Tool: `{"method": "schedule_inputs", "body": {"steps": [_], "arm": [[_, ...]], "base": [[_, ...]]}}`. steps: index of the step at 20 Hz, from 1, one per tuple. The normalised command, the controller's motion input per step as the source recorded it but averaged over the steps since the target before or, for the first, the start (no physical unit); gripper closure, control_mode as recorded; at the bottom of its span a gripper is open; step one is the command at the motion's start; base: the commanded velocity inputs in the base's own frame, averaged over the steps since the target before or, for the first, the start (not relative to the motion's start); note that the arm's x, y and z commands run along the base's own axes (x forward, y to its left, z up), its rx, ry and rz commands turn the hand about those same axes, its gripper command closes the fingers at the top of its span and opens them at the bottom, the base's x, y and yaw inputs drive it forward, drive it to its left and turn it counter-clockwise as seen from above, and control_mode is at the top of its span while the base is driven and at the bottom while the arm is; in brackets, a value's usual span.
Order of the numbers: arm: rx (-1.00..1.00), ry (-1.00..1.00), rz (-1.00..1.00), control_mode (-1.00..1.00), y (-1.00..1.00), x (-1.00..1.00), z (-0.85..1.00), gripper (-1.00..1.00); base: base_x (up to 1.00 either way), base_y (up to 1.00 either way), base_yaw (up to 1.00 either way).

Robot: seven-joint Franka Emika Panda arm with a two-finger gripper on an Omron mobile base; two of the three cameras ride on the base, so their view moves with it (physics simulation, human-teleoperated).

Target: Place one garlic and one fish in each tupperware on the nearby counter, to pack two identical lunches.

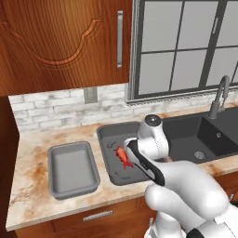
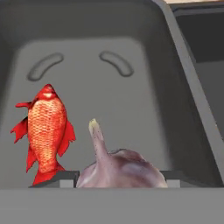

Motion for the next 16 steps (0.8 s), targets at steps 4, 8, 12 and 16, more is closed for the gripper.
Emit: {"method": "schedule_inputs", "body": {"steps": [4,8,12,16], "arm": [[0.00,0.07,0.00,-1.00,0.00,0.19,-0.37,1.00],[0.00,0.05,0.00,-1.00,0.00,0.21,-0.33,1.00],[0.00,0.00,0.00,-1.00,0.00,0.09,-0.22,1.00],[0.00,0.00,0.00,-1.00,0.00,0.22,-0.15,1.00]], "base": [[0.00,0.00,0.00],[0.00,0.00,0.00],[0.00,0.00,0.00],[0.00,0.00,0.00]]}}
